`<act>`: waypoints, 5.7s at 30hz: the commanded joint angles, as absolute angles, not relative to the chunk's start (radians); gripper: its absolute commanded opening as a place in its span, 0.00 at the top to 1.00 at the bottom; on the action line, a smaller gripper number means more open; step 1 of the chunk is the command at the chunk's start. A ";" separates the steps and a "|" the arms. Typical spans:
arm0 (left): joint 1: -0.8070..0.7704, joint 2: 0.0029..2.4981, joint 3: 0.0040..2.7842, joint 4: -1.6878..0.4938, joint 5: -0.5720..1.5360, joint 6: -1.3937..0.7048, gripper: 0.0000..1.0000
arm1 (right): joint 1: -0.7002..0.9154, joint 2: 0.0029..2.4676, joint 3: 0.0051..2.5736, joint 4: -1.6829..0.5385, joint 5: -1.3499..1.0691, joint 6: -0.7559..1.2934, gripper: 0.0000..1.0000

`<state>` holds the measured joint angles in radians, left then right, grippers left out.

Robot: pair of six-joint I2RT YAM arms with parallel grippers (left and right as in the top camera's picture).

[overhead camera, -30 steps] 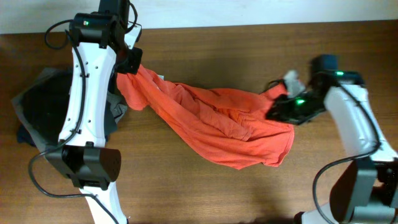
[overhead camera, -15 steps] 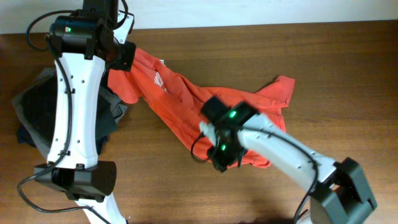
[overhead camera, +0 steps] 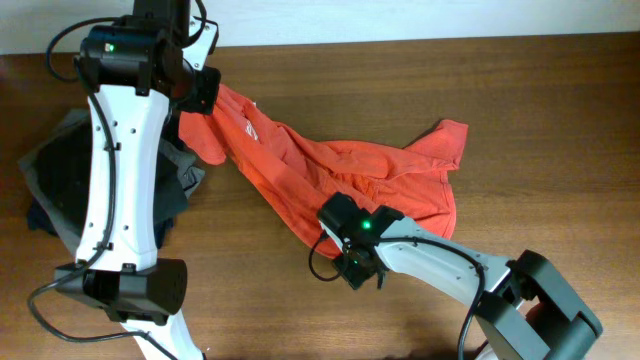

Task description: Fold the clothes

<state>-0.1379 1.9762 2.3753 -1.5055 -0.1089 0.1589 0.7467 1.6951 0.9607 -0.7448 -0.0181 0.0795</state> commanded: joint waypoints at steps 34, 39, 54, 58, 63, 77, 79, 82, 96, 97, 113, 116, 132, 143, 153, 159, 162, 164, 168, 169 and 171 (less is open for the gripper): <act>-0.134 1.796 2.395 -1.500 -0.101 0.143 0.99 | 0.686 1.062 1.283 -1.185 0.589 0.427 0.82; -0.134 1.736 2.395 -1.470 -0.089 0.143 0.99 | 0.586 0.982 1.371 -1.182 0.419 0.311 0.78; -0.134 1.748 2.391 -1.464 -0.057 0.143 0.99 | 0.731 1.609 1.158 -0.989 -0.023 0.053 0.59; -0.135 1.748 2.391 -1.454 -0.077 0.143 0.99 | 0.819 1.739 1.158 -0.932 -0.030 -0.003 0.55; -0.134 1.748 2.391 -1.456 -0.076 0.143 0.99 | 0.887 1.820 1.158 -0.862 -0.030 -0.012 0.42; -0.134 1.749 2.391 -1.448 -0.075 0.143 1.00 | 0.892 1.945 1.157 -0.776 0.038 -0.074 0.31; -0.134 1.749 2.391 -1.447 -0.075 0.143 0.99 | 0.891 1.966 1.158 -0.776 0.058 -0.070 0.42; -0.134 1.749 2.391 -1.449 -0.075 0.143 1.00 | 0.888 1.964 1.159 -0.777 0.110 -0.014 0.63; -0.134 1.749 2.391 -1.457 -0.075 0.143 0.99 | 0.825 1.553 1.305 -1.184 0.546 0.285 0.85; -0.135 1.749 2.391 -1.457 -0.075 0.143 0.99 | 0.804 1.509 1.311 -1.205 0.558 0.304 0.85; -0.137 1.720 2.391 -1.452 -0.006 0.143 0.99 | 0.405 1.090 1.378 -1.231 0.233 0.183 0.73; -0.137 1.720 2.391 -1.448 -0.006 0.143 1.00 | 0.403 1.206 1.352 -1.209 0.103 0.199 0.59; -0.137 1.720 2.391 -1.448 -0.006 0.143 0.99 | 0.168 1.930 1.332 -1.013 -0.261 0.137 0.49; -0.137 1.720 2.391 -1.448 -0.006 0.143 0.99 | 0.137 1.972 1.324 -0.971 -0.288 0.060 0.49; -0.137 1.720 2.391 -1.448 -0.006 0.143 0.99 | 0.136 1.972 1.272 -0.918 -0.277 0.064 0.60; -0.137 1.720 2.391 -1.448 -0.006 0.143 0.99 | 0.136 1.970 1.256 -0.907 -0.278 0.067 0.85; -0.137 1.720 2.391 -1.448 -0.006 0.143 1.00 | 0.135 1.948 1.264 -0.909 -0.277 0.065 0.93; -0.137 1.720 2.391 -1.448 -0.007 0.144 1.00 | 0.135 1.900 1.276 -0.922 -0.275 0.056 0.95; -0.137 1.720 2.391 -1.448 -0.006 0.144 1.00 | 0.135 1.760 1.314 -0.974 -0.224 0.056 0.95; -0.137 1.720 2.391 -1.448 -0.007 0.144 1.00 | 0.135 1.720 1.321 -0.987 -0.210 0.056 0.96; -0.137 1.720 2.391 -1.447 -0.007 0.144 1.00 | 0.135 1.634 1.330 -1.011 -0.177 0.056 0.95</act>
